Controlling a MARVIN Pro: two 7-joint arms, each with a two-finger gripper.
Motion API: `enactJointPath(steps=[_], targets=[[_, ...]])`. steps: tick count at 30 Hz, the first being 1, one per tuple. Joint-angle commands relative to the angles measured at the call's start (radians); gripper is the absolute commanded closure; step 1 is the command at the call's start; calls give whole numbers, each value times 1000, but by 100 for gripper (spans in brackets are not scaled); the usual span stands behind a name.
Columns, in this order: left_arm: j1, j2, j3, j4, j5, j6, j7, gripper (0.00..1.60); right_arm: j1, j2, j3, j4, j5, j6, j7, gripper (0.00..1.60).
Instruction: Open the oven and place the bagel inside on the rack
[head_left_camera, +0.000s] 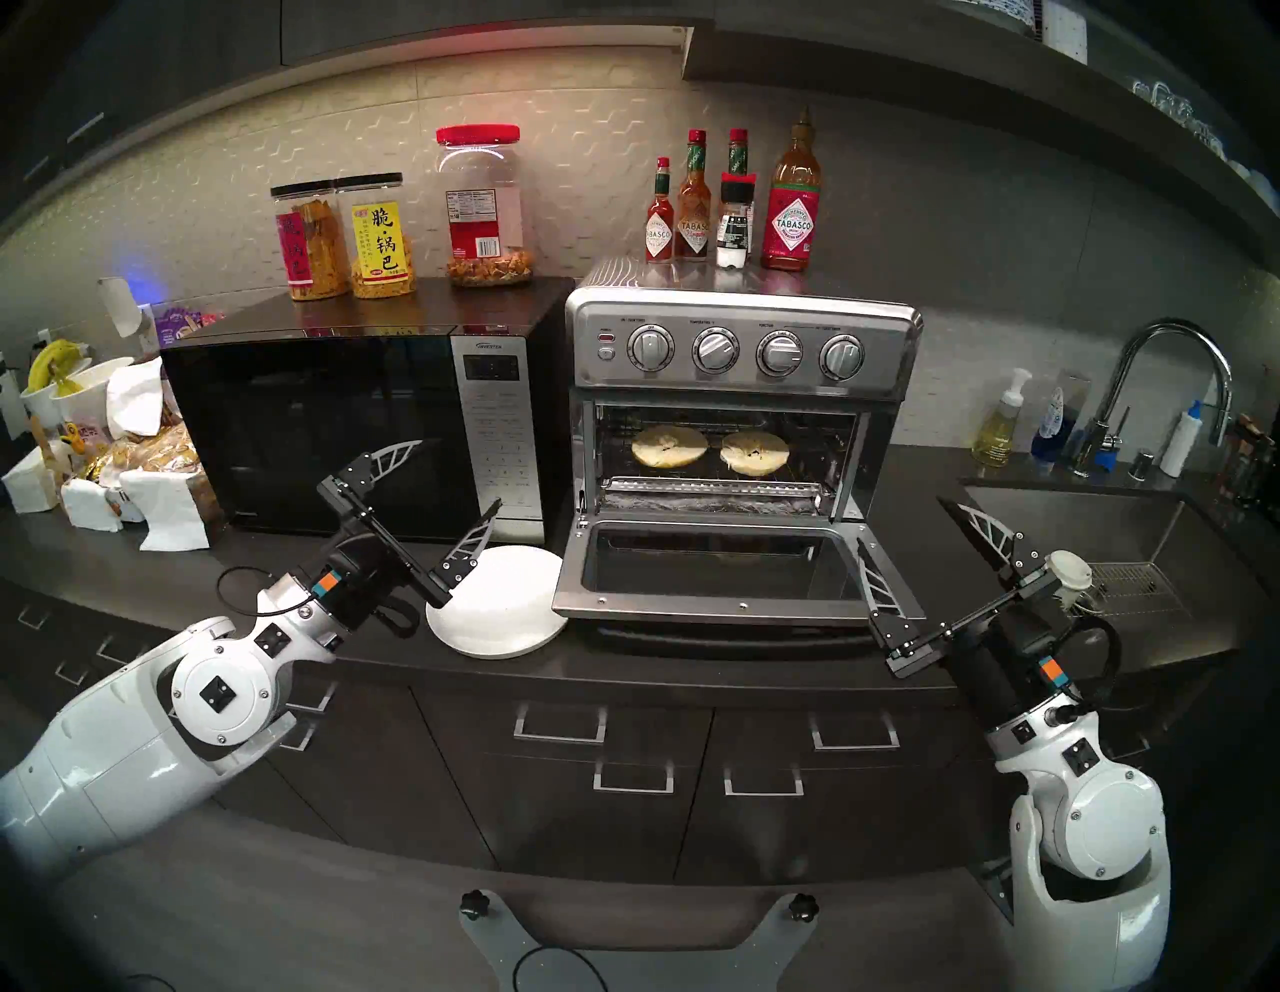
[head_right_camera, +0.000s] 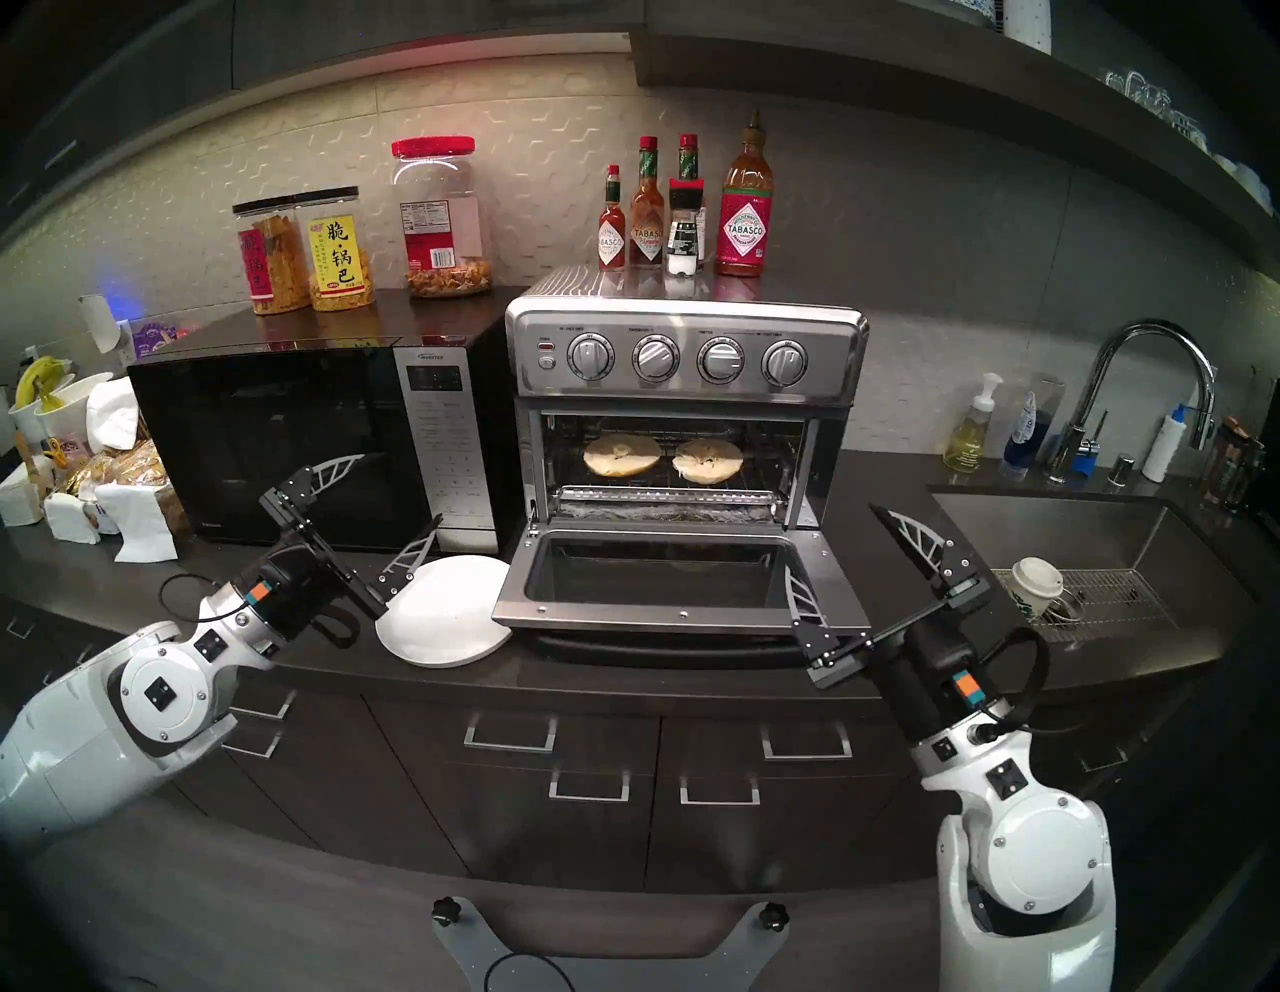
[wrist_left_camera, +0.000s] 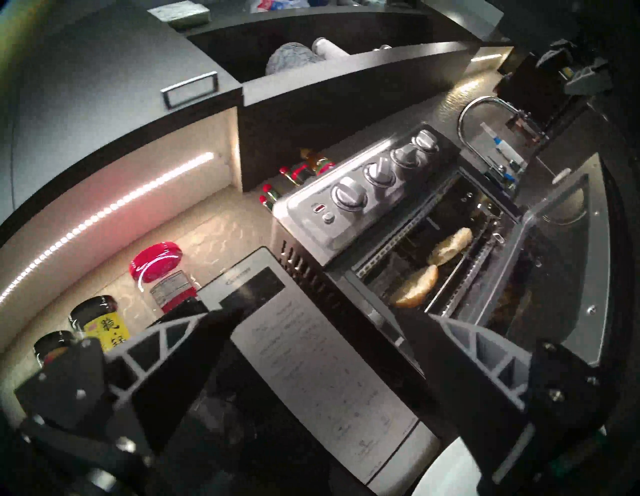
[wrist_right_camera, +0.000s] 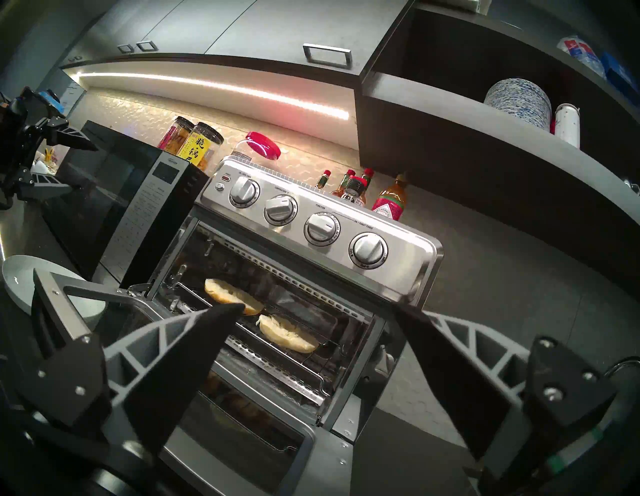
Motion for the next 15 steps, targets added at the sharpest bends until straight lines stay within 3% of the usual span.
enactJointPath(steps=[1,8,15], targets=[[116,-53,-66,-36,-45,-108,118,0,6,2,-2,-20,2,-6,1,0],[205,-105,-125,-56,-48,-228,239,0,5,2,-2,-23,3,-6,1,0],[299,-160,-191,-76,-1,-341,343,0,4,2,-2,-26,3,-7,1,0]])
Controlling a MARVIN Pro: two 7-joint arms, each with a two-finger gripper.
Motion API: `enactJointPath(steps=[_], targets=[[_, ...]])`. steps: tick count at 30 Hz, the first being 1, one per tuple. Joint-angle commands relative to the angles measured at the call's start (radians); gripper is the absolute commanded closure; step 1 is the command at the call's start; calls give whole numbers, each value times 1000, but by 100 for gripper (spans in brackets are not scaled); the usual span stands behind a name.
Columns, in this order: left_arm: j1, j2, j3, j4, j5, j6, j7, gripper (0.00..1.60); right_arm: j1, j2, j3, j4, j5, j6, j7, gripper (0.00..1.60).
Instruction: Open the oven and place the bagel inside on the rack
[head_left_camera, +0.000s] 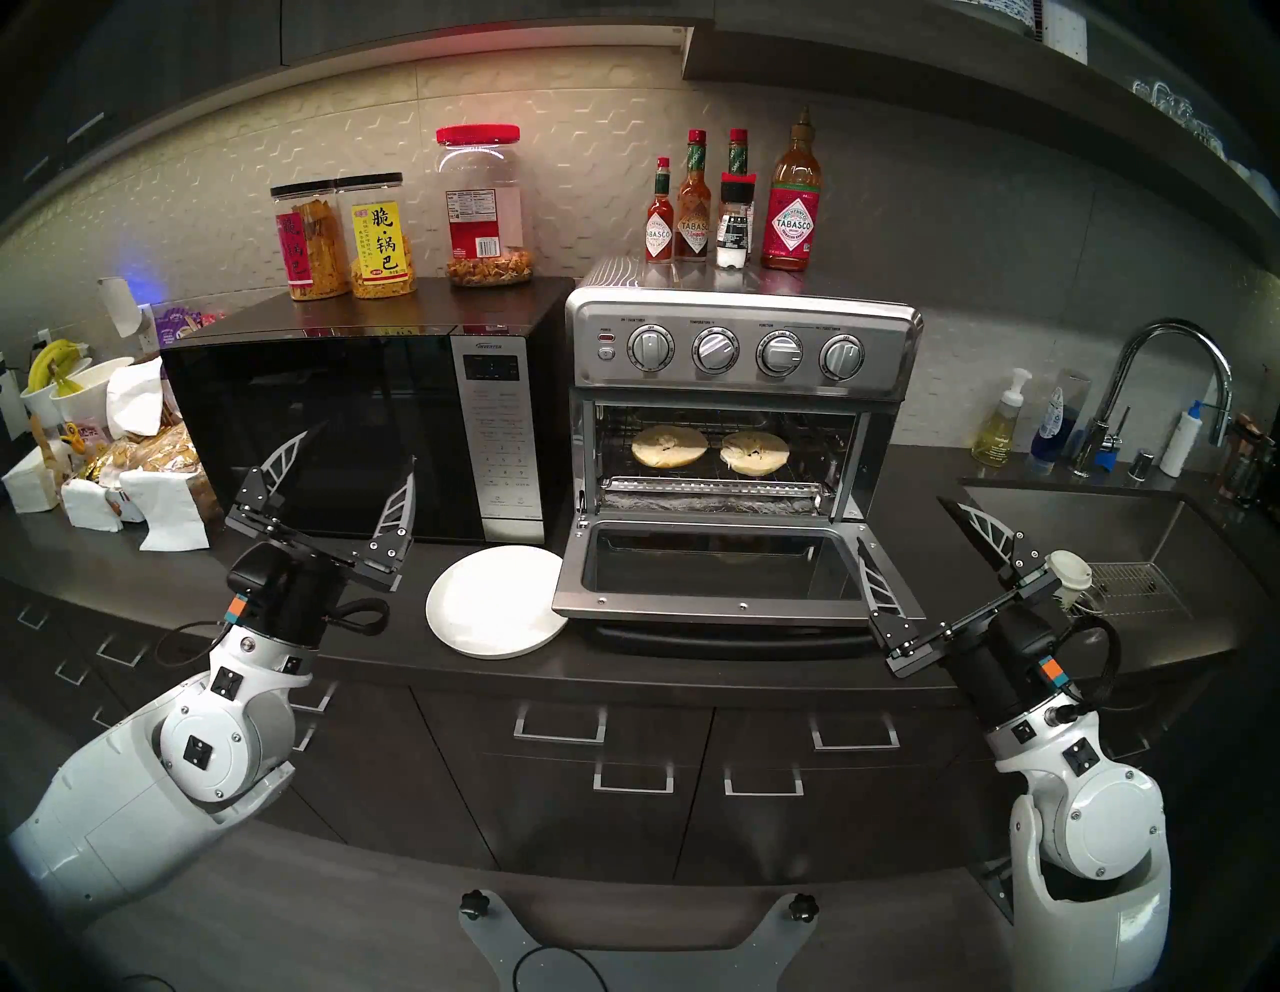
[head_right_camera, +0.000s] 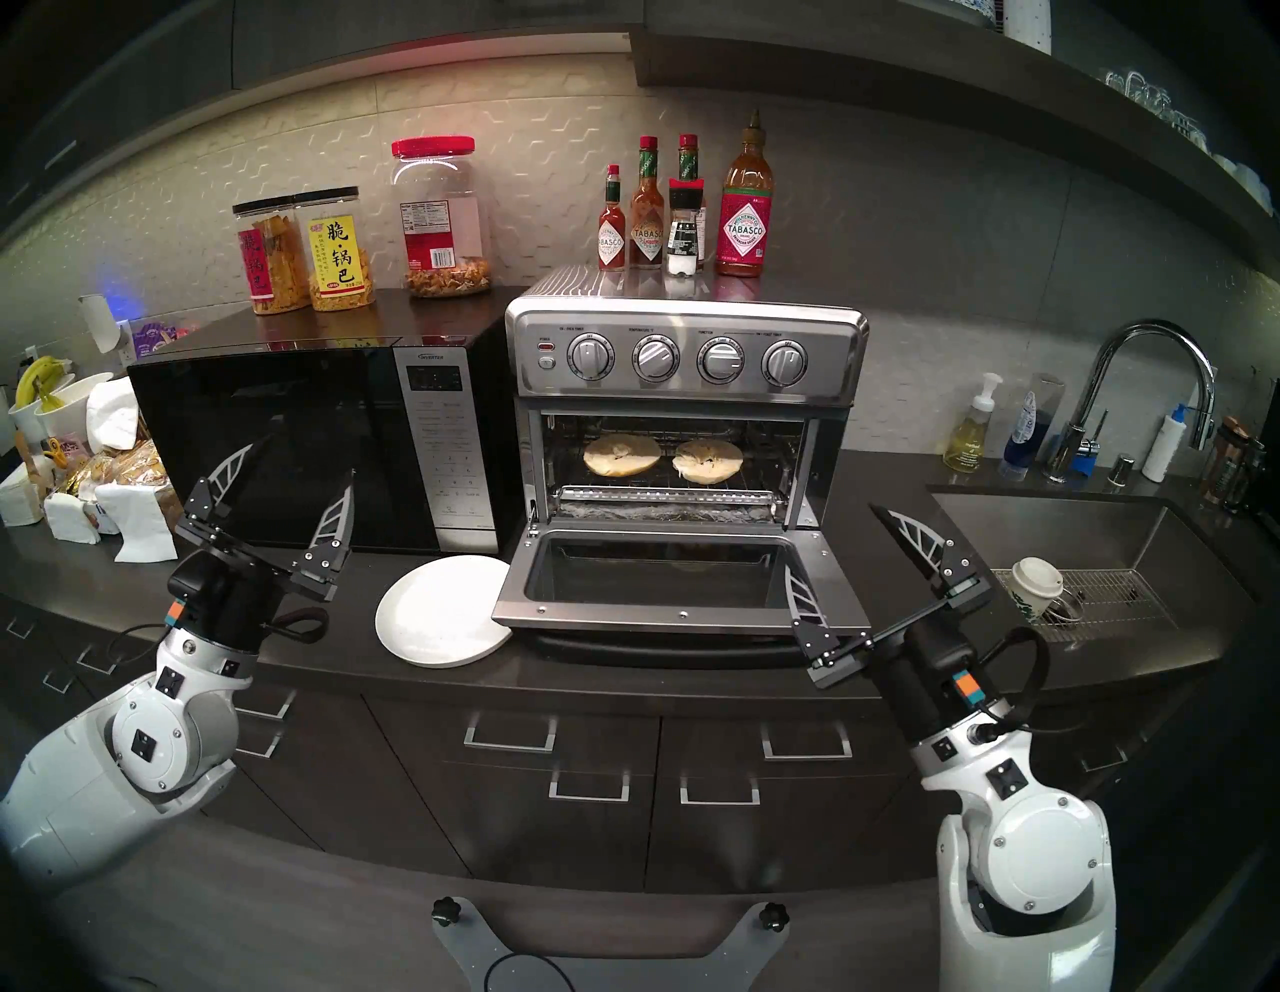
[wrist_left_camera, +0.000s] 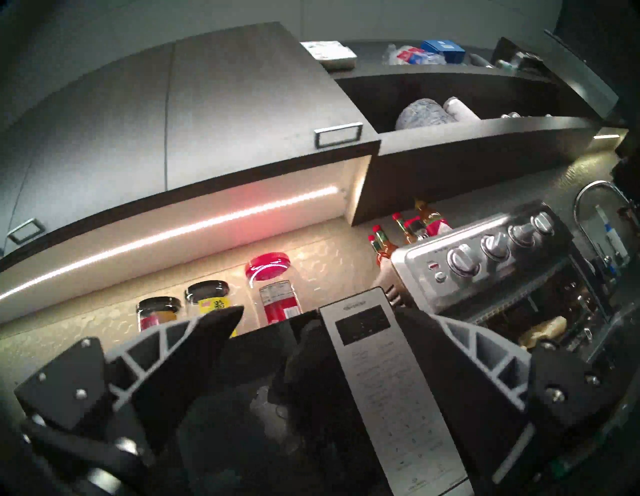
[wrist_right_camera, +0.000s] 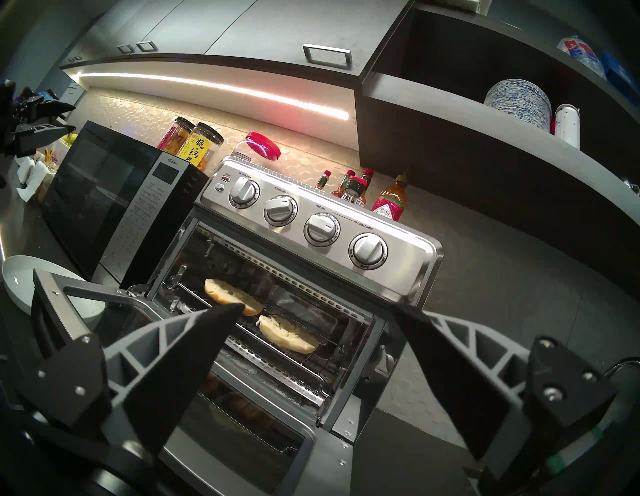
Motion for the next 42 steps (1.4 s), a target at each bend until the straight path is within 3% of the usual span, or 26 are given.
enactJointPath(steps=[1,8,15,22,42], targets=[[119,-70,-80,-40,52,-110,93,0,3,2,-2,-25,3,-6,1,0],[209,-139,-158,-63,143,-169,142,0,2,1,-1,-28,4,-6,2,0],[297,-205,-236,-99,211,-172,149,0,0,1,-1,-30,5,-5,2,0],[400,-214,-300,-147,221,-172,151,0,-1,2,0,-31,6,-5,3,0],[425,-215,-315,-158,217,-170,148,0,-2,2,0,-32,6,-4,3,0]])
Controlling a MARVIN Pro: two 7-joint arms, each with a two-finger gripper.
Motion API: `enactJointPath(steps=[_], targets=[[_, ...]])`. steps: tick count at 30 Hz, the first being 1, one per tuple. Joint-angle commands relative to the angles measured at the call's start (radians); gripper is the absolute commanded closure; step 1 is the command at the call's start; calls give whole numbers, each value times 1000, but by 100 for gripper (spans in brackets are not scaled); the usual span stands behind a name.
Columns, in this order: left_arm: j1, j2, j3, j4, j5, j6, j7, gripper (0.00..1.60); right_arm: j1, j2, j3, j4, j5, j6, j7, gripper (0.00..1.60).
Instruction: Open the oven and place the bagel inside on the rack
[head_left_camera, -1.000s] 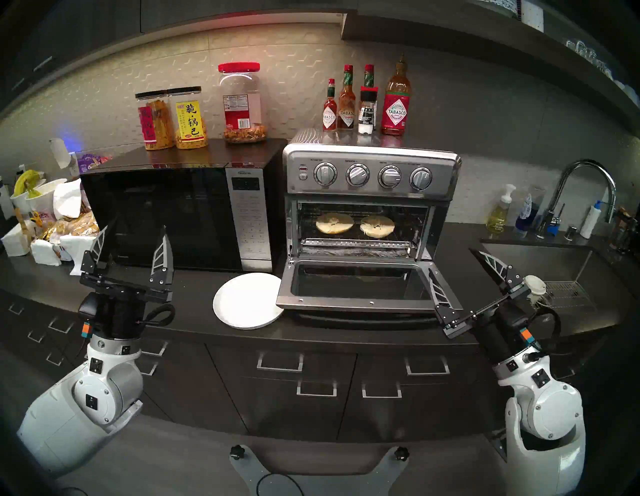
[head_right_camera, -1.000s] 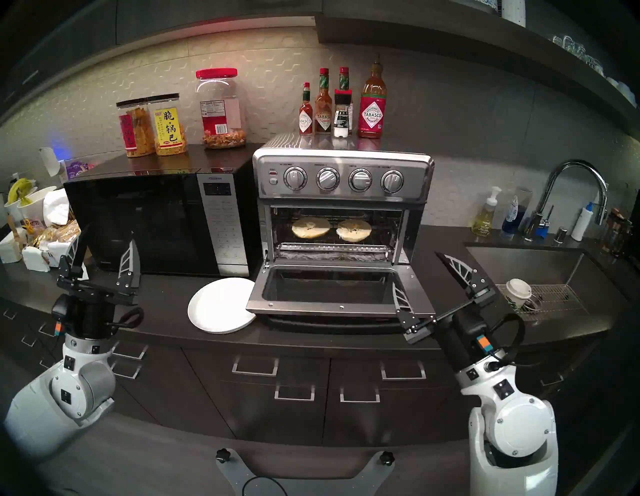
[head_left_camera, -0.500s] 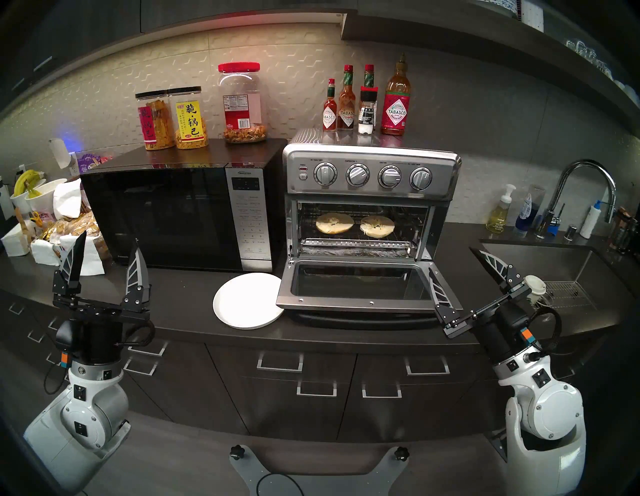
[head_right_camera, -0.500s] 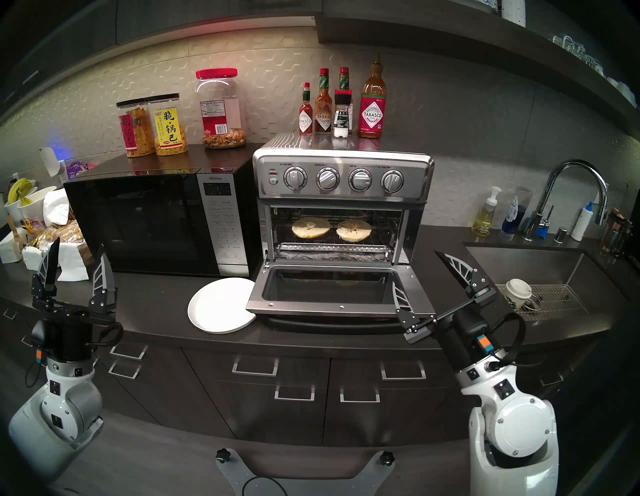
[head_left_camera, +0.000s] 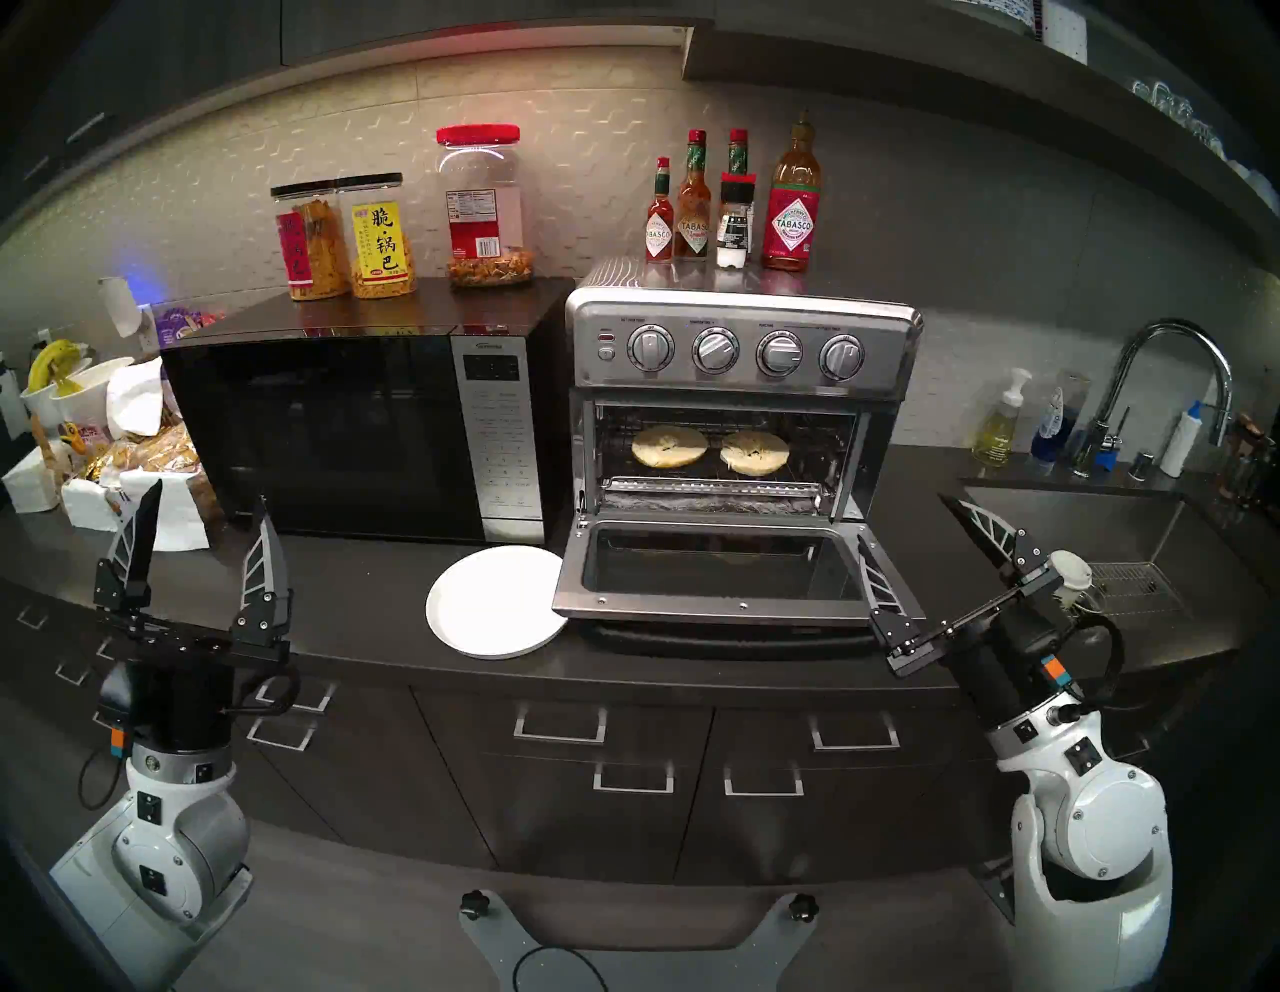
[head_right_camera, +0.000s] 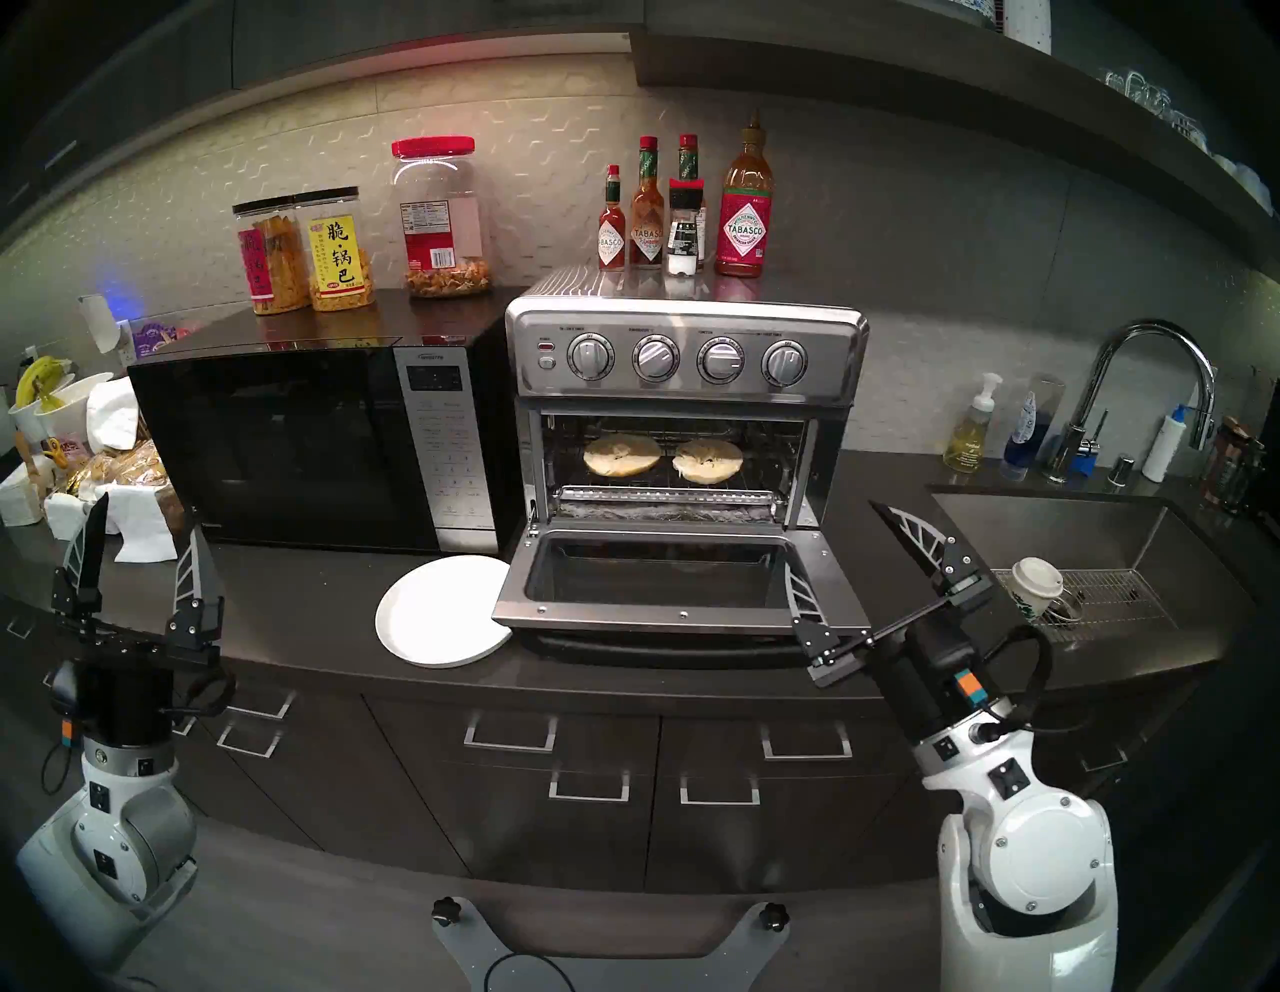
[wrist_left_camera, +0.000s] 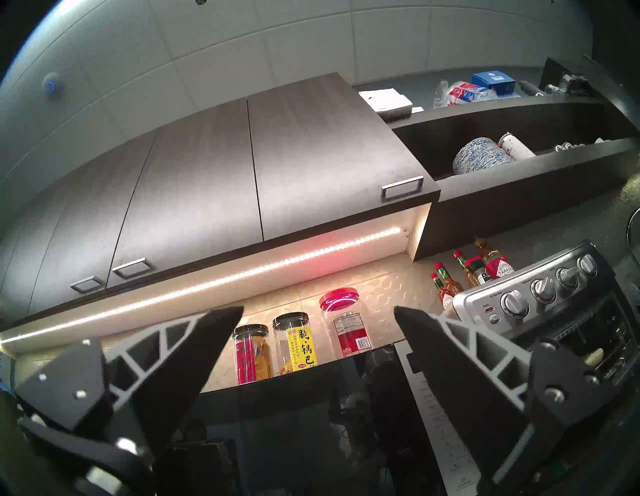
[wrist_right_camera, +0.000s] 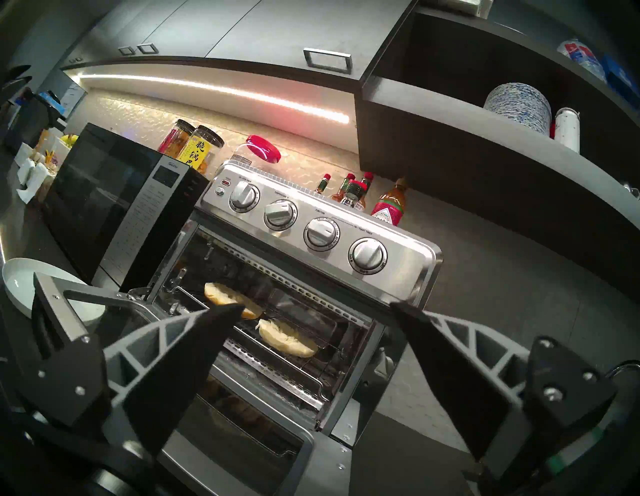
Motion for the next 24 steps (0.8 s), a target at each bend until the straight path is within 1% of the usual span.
enactJointPath(steps=[1,11,13,14,17,18,24], targets=[[10,5,-13,-23,-5,-4,-1,0,0,2,-1,-23,5,-4,3,0],[12,6,-14,-23,-8,-4,-3,0,0,2,-1,-23,5,-4,3,0],[12,6,-14,-23,-8,-4,-3,0,-3,-9,-2,-24,1,-5,-7,0],[12,6,-14,-23,-8,-4,-3,0,2,0,-2,-18,5,-24,-1,0],[12,6,-14,-23,-8,-4,-2,0,16,20,0,-6,14,-39,16,0],[12,6,-14,-23,-8,-4,-2,0,24,34,3,-4,17,-34,27,0],[13,7,-14,-23,-8,-4,-1,0,40,67,10,-5,35,2,69,0]])
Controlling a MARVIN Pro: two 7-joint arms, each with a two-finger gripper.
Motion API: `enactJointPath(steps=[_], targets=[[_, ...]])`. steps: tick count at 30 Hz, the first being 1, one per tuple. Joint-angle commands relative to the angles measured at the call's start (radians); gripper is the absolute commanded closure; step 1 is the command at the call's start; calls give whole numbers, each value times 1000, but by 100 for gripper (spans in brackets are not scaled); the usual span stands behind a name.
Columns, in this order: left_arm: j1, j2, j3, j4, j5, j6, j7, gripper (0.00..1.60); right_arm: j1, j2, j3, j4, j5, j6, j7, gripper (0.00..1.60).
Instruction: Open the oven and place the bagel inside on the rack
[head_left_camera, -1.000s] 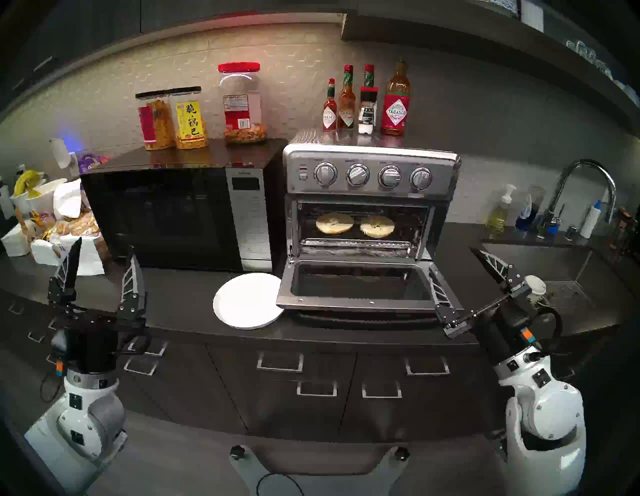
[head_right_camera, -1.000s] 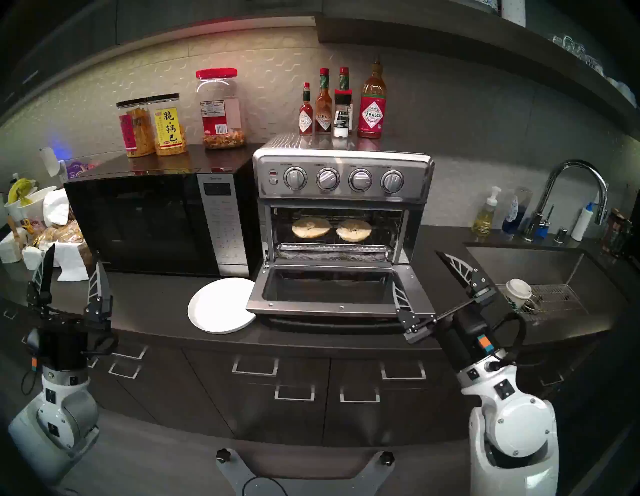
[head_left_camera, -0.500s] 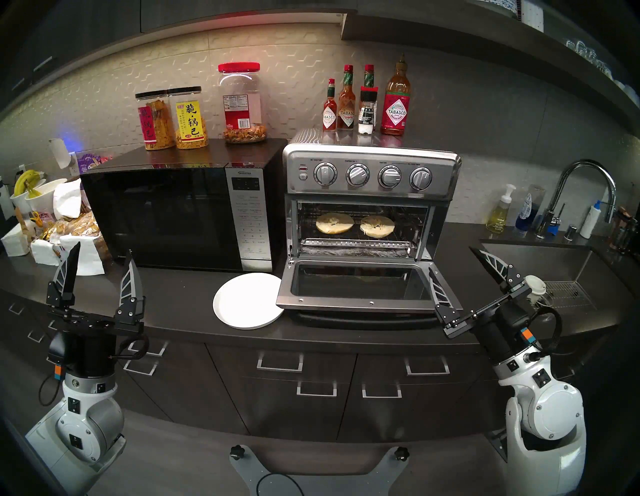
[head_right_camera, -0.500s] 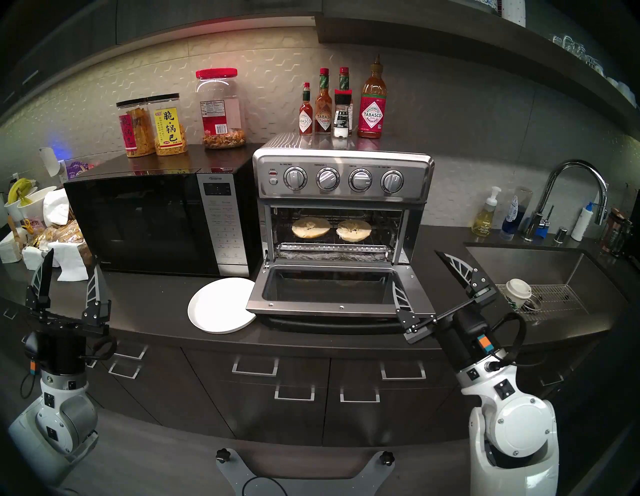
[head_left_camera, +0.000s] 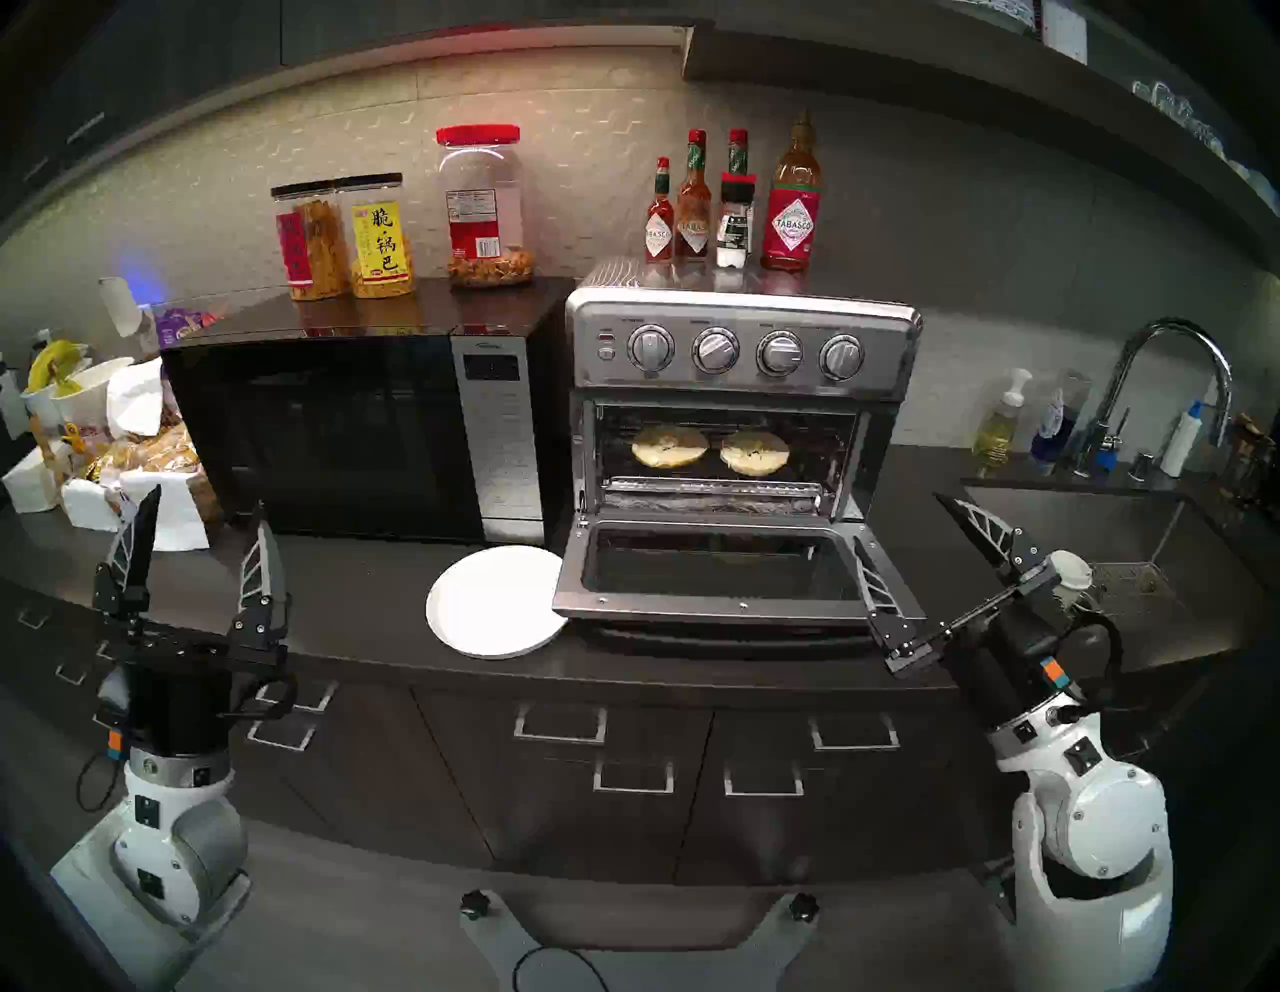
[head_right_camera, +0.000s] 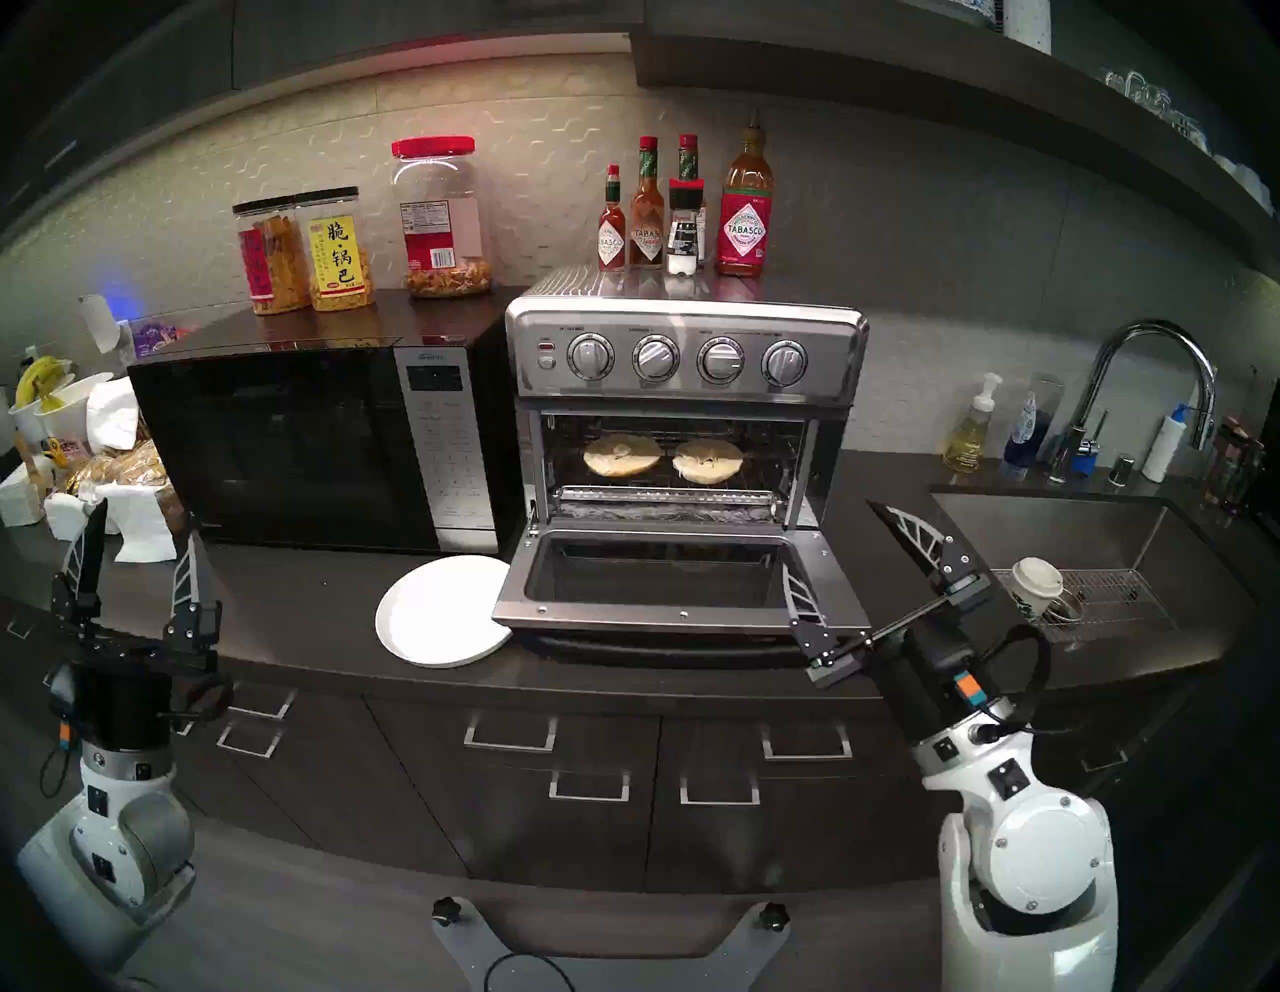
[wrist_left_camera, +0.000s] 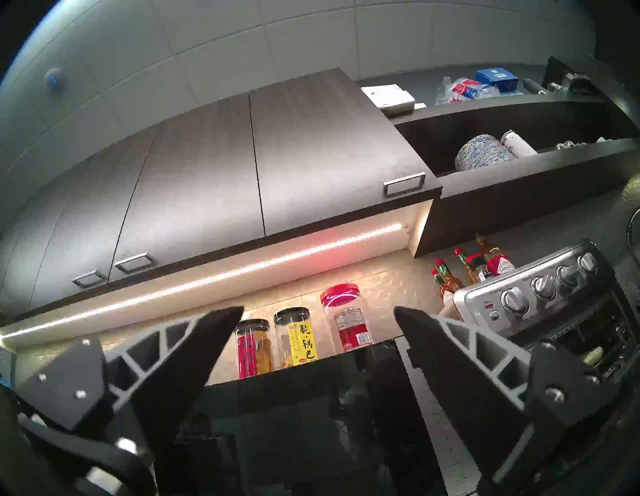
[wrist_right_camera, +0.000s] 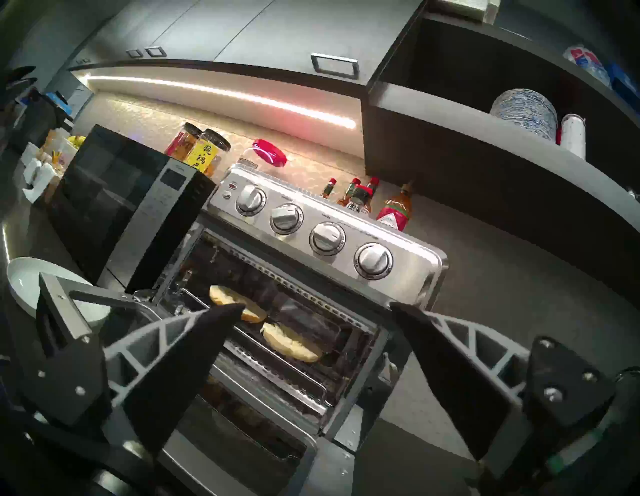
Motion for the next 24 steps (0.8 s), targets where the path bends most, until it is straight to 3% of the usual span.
enactJointPath(steps=[1,12,24], targets=[[-1,2,-10,-21,4,-4,-1,0,33,45,9,-15,28,24,40,0],[-1,4,-10,-21,5,-4,0,0,52,77,27,-36,14,85,94,0],[0,4,-10,-21,5,-4,1,0,50,71,34,-61,-6,138,109,0]])
